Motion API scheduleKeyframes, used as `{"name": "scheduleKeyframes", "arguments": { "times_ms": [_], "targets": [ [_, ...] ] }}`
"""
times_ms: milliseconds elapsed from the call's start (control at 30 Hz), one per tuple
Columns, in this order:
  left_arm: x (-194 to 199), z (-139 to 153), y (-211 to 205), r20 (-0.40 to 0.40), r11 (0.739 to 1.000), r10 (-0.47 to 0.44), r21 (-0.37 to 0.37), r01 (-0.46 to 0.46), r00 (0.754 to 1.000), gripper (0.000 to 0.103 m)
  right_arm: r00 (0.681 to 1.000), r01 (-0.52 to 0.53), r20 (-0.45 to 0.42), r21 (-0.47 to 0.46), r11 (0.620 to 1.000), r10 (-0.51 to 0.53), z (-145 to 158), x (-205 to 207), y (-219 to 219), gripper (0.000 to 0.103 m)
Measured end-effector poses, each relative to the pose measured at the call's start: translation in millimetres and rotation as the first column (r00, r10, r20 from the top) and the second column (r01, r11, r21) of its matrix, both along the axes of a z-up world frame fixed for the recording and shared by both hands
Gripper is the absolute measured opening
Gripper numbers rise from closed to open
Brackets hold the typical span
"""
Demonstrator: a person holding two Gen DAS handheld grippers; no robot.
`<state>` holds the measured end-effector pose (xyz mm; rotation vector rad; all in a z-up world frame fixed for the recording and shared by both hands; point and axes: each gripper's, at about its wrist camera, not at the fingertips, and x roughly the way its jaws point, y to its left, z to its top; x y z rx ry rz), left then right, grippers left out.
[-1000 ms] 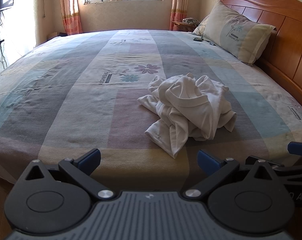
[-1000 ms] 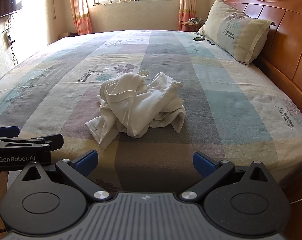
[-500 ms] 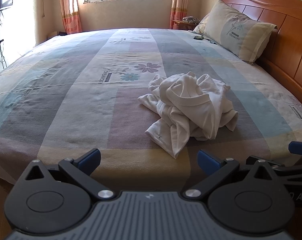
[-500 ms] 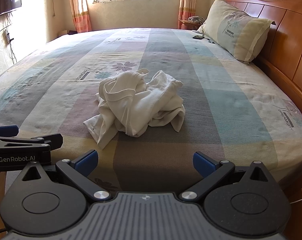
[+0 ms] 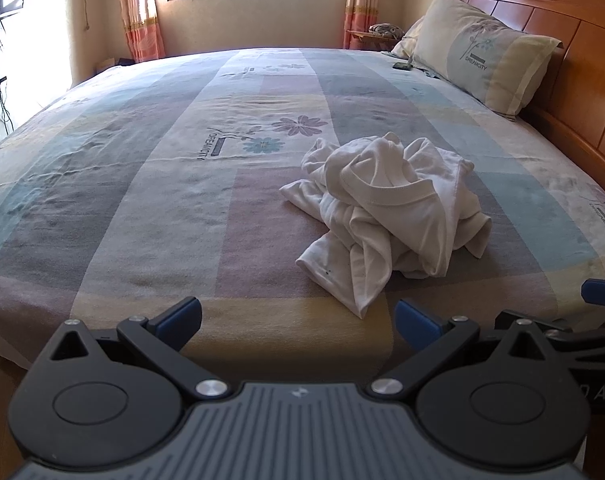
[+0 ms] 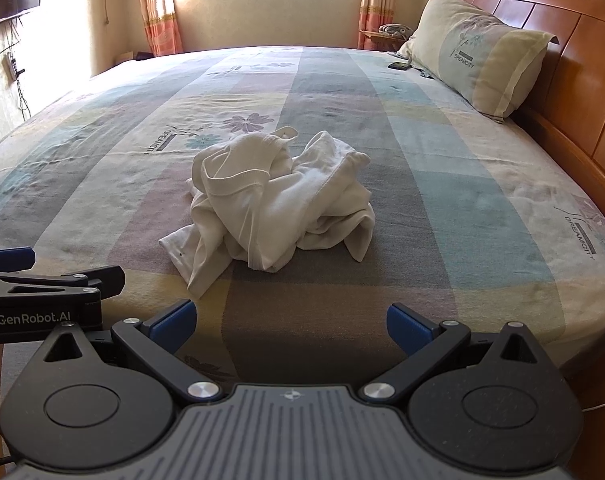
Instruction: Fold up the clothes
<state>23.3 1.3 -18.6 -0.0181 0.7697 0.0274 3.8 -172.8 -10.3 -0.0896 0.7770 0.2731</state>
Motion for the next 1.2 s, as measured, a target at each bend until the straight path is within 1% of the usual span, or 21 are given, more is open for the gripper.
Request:
{"name": "scheduleKeyframes", "arguments": {
  "times_ms": [167,300,433,667,867,1000,1067,1100,1133,1167,1200],
  "targets": [
    [4,-5,0,-0.008,1.0,0.0,-0.002,0.0,1.0,0.102,1.0,-0.014,0.012,0.012,1.0,0.014,-5,3,1,0.103],
    [3,-9,0,0.001,1.0,-0.008,0.006,0.007,1.0,0.102,0.997,-0.053,0.054,0.041,0.998,0.051,-9,0,0,0.103],
    [6,-13,-2,-0.001,1.0,-0.016,0.016,0.016,1.0,0.102,0.995,-0.072,0.076,0.038,0.997,0.069,-13,0,0,0.103],
    [22,-19,1,-0.038,0.999,-0.038,-0.032,0.037,0.999,0.102,0.994,-0.093,0.066,0.027,0.995,0.091,-16,10,1,0.103],
    [37,-23,4,-0.053,0.998,-0.051,-0.046,0.049,0.997,0.102,0.992,-0.109,0.062,0.025,0.994,0.107,-18,23,3,0.103],
    [47,-27,8,-0.063,0.998,-0.042,-0.045,0.039,0.997,0.102,0.992,-0.12,0.046,0.019,0.993,0.119,-21,34,5,0.1],
    [52,-27,10,-0.055,0.998,-0.041,-0.048,0.038,0.998,0.102,0.991,-0.13,0.036,0.018,0.991,0.13,-22,39,6,0.097],
    [54,-27,11,-0.051,0.998,-0.041,-0.05,0.038,0.998,0.102,0.99,-0.137,0.031,0.016,0.99,0.137,-23,42,8,0.094],
    [56,-27,11,-0.046,0.998,-0.041,-0.047,0.039,0.998,0.102,0.989,-0.144,0.028,0.014,0.99,0.143,-24,44,9,0.086],
    [58,-27,11,-0.041,0.998,-0.041,-0.041,0.039,0.998,0.102,0.988,-0.151,0.027,0.012,0.988,0.151,-24,46,10,0.082],
    [60,-26,11,-0.037,0.999,-0.041,-0.035,0.039,0.999,0.102,0.987,-0.16,0.026,0.01,0.987,0.16,-25,49,11,0.074]
  ]
}}
